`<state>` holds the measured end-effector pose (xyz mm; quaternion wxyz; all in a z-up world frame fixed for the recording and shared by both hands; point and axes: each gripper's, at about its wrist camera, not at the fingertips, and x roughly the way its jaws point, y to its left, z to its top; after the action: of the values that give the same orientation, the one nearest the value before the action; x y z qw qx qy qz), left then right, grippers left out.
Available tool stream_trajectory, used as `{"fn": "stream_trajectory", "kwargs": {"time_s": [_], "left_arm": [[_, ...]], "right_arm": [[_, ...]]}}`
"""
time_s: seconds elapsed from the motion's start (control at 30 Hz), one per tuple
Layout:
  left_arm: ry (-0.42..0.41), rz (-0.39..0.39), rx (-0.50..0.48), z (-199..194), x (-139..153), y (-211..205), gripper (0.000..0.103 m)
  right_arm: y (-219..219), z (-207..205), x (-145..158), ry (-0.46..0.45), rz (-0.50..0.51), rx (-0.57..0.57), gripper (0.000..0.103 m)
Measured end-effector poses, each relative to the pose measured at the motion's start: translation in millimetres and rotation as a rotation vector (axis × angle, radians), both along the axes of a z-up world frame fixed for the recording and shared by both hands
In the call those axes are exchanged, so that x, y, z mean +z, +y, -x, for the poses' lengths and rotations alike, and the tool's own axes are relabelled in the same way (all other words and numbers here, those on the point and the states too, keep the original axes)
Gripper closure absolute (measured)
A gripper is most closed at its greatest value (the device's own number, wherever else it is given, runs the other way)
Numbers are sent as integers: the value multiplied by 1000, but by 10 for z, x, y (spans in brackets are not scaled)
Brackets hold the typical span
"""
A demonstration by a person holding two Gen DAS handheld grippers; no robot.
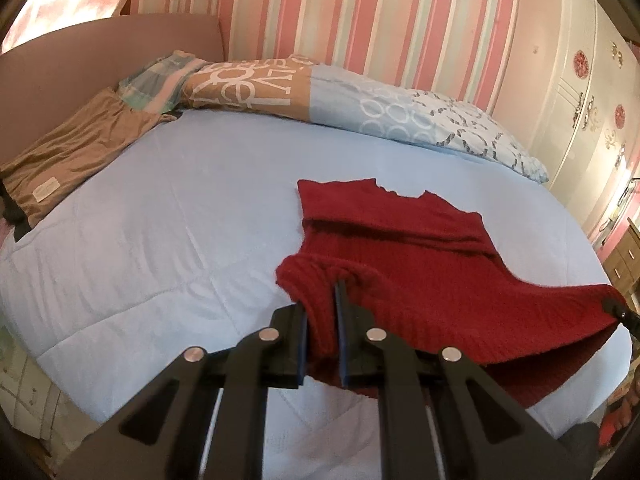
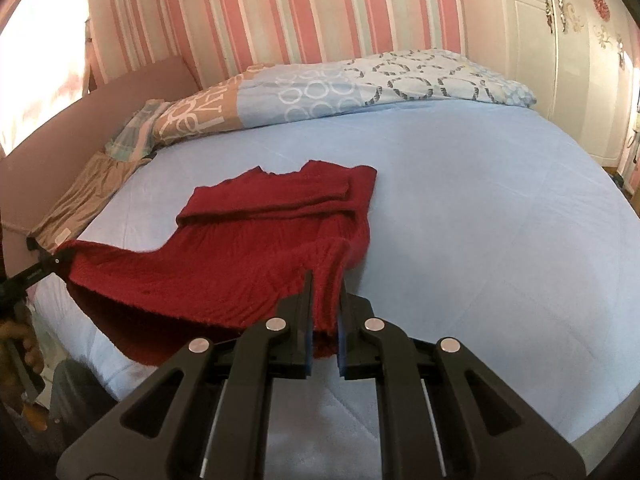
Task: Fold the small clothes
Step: 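Lift the hem with both tools and fold it toward the collar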
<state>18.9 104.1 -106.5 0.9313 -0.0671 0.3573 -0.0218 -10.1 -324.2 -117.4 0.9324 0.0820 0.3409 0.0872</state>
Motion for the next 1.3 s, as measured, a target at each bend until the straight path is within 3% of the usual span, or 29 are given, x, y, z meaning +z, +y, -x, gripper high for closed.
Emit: {"fn": "stream_trajectory", "kwargs": {"time_s": [0.2,0.53,0.97,1.3], "left_arm": [[-16,0,29,-410,41,-32,92],[0,22,105,-1591,19,-100,92],[108,-44,168,-3149,-564,-198,91],[232,-82,178,-3918,-1204,-184,91]], "right_arm": [[-41,-462,112,-12,-49,-16,94],[-121,-1558,32,5,-97,-65,94],[-19,-3202,-589,154,-73,-88,94],[-69,-3929,-1129,262,-71,-98,91]]}}
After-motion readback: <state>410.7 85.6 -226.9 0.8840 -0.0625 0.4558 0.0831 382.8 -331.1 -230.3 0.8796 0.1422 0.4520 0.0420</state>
